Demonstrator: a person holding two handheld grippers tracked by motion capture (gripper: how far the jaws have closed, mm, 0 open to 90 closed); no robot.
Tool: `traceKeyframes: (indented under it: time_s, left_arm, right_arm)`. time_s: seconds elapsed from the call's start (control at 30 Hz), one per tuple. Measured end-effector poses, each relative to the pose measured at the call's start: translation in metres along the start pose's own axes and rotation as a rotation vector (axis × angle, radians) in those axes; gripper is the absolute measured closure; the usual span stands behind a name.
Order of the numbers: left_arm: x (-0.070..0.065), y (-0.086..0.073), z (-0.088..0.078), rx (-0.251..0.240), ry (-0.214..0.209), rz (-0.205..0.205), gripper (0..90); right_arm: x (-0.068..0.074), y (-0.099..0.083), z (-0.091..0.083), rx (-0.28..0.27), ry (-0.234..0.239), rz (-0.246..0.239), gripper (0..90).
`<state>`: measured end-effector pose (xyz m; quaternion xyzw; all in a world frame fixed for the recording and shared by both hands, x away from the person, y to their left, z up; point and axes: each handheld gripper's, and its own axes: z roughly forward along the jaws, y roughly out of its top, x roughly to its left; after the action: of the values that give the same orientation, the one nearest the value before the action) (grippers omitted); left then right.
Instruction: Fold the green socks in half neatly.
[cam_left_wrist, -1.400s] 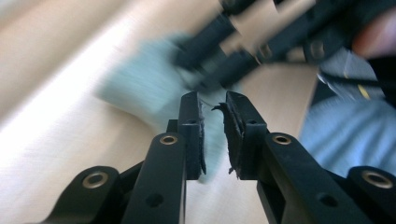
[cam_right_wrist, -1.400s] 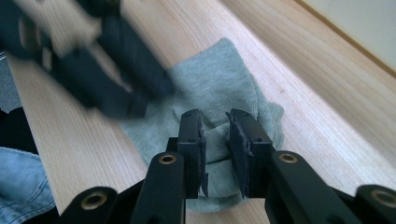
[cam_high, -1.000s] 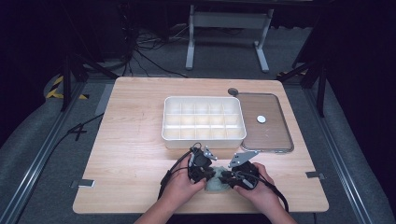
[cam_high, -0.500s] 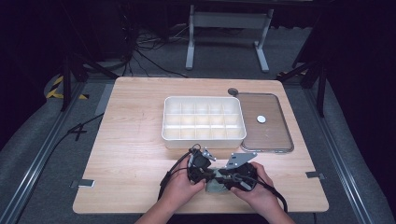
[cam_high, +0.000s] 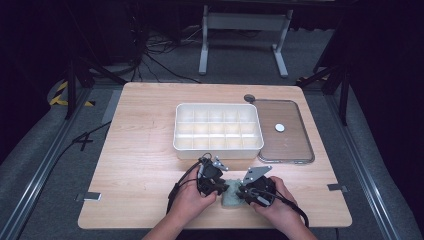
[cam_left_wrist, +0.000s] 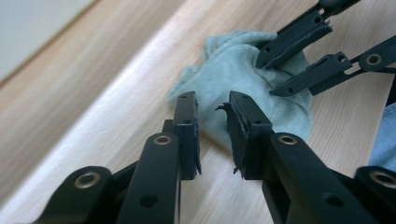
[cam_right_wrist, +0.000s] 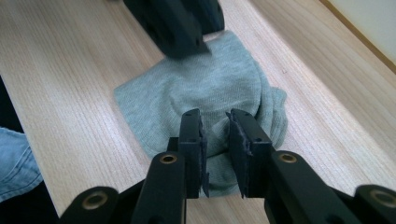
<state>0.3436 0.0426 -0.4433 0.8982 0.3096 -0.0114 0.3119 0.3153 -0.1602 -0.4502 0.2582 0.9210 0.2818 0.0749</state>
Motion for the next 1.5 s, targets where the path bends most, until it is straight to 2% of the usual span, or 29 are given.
traceKeyframes:
  time_s: [0.17, 0.27, 0.3, 0.33, 0.37, 0.43, 0.5, 0.57, 0.67, 0.77, 0.8, 0.83, 0.87, 0.9, 0.97, 1.03, 1.1, 1.13, 1.23, 1.3, 1.47, 1.5]
  left_arm:
    - [0.009, -0.005, -0.009, 0.014, 0.005, -0.007, 68.3]
    - [0.013, -0.009, -0.01, 0.041, 0.005, 0.023, 70.7]
    - [0.012, -0.01, -0.008, 0.05, -0.005, 0.034, 72.3]
    - [0.01, -0.011, -0.005, 0.064, -0.035, 0.049, 73.3]
    - [0.01, -0.011, -0.005, 0.064, -0.035, 0.049, 73.6]
    - [0.009, -0.012, 0.002, 0.084, -0.087, 0.067, 72.9]
    - [0.007, -0.013, 0.007, 0.106, -0.083, 0.098, 72.4]
    - [0.005, -0.011, 0.007, 0.118, -0.092, 0.111, 74.0]
    - [0.002, -0.011, 0.011, 0.107, -0.098, 0.113, 76.1]
    - [-0.001, -0.009, 0.012, 0.099, -0.087, 0.146, 76.5]
    - [-0.003, -0.008, 0.012, 0.07, -0.105, 0.13, 75.7]
    - [-0.003, -0.008, 0.012, 0.07, -0.105, 0.13, 74.7]
    - [-0.006, -0.005, 0.009, 0.023, -0.128, 0.149, 74.0]
    - [-0.006, -0.005, 0.009, 0.023, -0.128, 0.149, 73.6]
    - [-0.012, -0.001, 0.007, -0.01, -0.125, 0.199, 73.6]
    - [-0.017, 0.0, 0.009, -0.01, -0.109, 0.249, 73.3]
    - [-0.02, 0.001, 0.009, -0.007, -0.095, 0.268, 73.2]
    - [-0.02, 0.001, 0.009, -0.007, -0.095, 0.268, 72.9]
    - [-0.025, 0.004, 0.009, -0.004, -0.064, 0.282, 73.1]
    - [-0.026, 0.004, 0.009, -0.011, -0.06, 0.301, 73.5]
    - [-0.025, 0.004, 0.009, -0.015, -0.063, 0.296, 73.4]
    - [-0.026, 0.004, 0.01, -0.011, -0.058, 0.295, 73.5]
  right_arm:
    - [-0.001, -0.001, 0.0, -0.003, 0.01, -0.001, 76.1]
    - [-0.004, -0.002, 0.0, -0.01, 0.027, 0.011, 76.3]
    - [-0.004, -0.002, 0.0, -0.012, 0.029, 0.015, 76.4]
    - [-0.005, -0.003, 0.0, -0.014, 0.037, 0.014, 76.5]
    - [-0.005, -0.003, 0.0, -0.014, 0.037, 0.014, 76.5]
    - [-0.006, -0.003, 0.001, -0.02, 0.041, 0.02, 76.7]
    - [-0.006, -0.003, 0.001, -0.021, 0.041, 0.018, 76.9]
    - [-0.006, -0.004, 0.001, -0.022, 0.043, 0.019, 77.1]
    - [-0.007, -0.004, 0.0, -0.025, 0.048, 0.017, 77.1]
    - [-0.006, -0.004, 0.001, -0.026, 0.045, 0.015, 77.4]
    - [-0.006, -0.004, 0.001, -0.026, 0.046, 0.014, 77.6]
    - [-0.006, -0.004, 0.001, -0.026, 0.046, 0.014, 77.6]
    - [-0.006, -0.004, 0.001, -0.027, 0.047, 0.012, 78.1]
    - [-0.006, -0.004, 0.001, -0.027, 0.047, 0.012, 78.1]
    - [-0.006, -0.004, 0.001, -0.025, 0.047, 0.013, 78.4]
    - [-0.005, -0.004, 0.001, -0.025, 0.047, 0.016, 78.4]
    - [-0.005, -0.004, 0.001, -0.025, 0.049, 0.016, 77.9]
    - [-0.005, -0.005, 0.001, -0.03, 0.051, 0.003, 77.9]
    - [-0.007, -0.006, 0.001, -0.035, 0.064, 0.022, 78.0]
    - [-0.008, -0.006, 0.001, -0.039, 0.071, 0.026, 78.1]
    - [-0.009, -0.007, 0.001, -0.044, 0.075, 0.036, 77.5]
    - [-0.008, -0.007, 0.001, -0.045, 0.063, 0.024, 77.0]
